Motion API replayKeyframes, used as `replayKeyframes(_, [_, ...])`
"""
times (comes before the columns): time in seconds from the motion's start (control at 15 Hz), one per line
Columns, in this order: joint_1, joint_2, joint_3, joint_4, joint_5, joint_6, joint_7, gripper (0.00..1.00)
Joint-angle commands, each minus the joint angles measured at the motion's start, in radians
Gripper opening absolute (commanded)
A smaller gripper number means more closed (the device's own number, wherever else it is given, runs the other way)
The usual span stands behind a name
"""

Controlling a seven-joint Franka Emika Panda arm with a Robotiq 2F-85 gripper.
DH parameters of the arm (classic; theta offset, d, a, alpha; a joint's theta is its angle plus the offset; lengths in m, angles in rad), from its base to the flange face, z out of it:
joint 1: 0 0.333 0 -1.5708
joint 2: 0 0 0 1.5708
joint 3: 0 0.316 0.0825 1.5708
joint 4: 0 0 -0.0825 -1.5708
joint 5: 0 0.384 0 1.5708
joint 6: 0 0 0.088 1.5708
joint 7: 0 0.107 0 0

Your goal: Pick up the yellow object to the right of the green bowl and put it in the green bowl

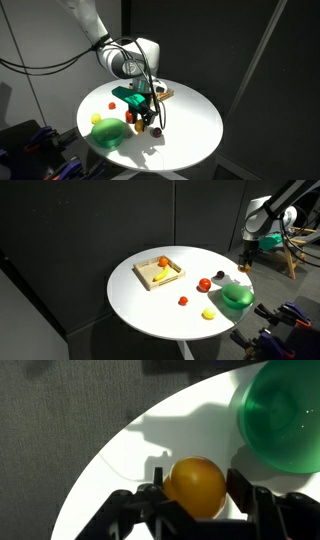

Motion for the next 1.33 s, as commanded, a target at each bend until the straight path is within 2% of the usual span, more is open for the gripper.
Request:
replayKeyframes(0.0, [0.016, -0.055, 0.021, -0.048, -0.008, -0.003, -0.018, 0.40])
replayKeyframes(0.67, [0.076, -0.084, 0.068, -0.089, -0.024, -0.006, 0.001, 0.40])
replayKeyframes(1.27, [0.102, -0.135, 0.065, -0.163, -0.125, 0.010, 0.045, 0.40])
